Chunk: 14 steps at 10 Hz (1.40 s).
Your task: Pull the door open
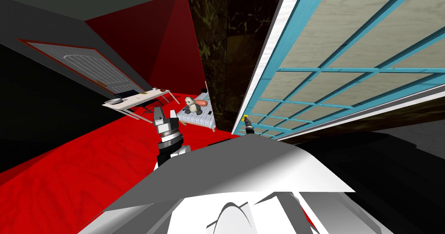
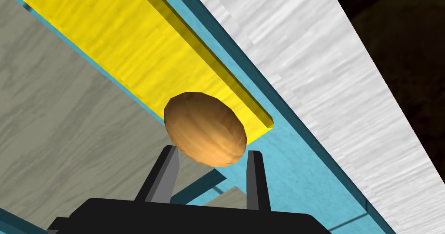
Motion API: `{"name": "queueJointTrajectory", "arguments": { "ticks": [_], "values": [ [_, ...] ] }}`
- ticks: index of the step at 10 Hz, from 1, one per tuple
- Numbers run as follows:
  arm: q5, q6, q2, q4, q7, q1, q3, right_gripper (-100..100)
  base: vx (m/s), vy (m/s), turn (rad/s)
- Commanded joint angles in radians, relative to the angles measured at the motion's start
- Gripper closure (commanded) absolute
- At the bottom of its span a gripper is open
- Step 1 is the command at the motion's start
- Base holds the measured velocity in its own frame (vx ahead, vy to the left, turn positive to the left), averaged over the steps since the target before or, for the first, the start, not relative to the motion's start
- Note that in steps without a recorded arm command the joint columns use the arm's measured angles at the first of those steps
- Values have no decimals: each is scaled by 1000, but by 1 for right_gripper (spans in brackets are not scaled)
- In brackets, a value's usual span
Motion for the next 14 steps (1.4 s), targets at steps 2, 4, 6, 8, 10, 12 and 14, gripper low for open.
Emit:
{"name": "queueJointTrajectory", "arguments": {
  "ticks": [2, 4, 6, 8, 10, 12, 14],
  "values": [
    [-29, -3, -5, 0, -69, -5, 29, 100, -22, -2, 10],
    [-49, -3, -11, 3, -111, -5, 45, 100, -37, -6, 22],
    [-72, -4, -17, 6, -152, -6, 63, 100, -26, 0, 9],
    [-94, -5, -24, 9, -194, -6, 81, 100, -24, -3, 15],
    [-139, -7, -36, 16, -261, -8, 117, 100, -36, -8, 30],
    [-162, -8, -43, 19, -315, -8, 135, 100, -34, -2, 12],
    [-186, -9, -49, 23, -357, -9, 154, 100, -26, -5, 19]
  ]
}}
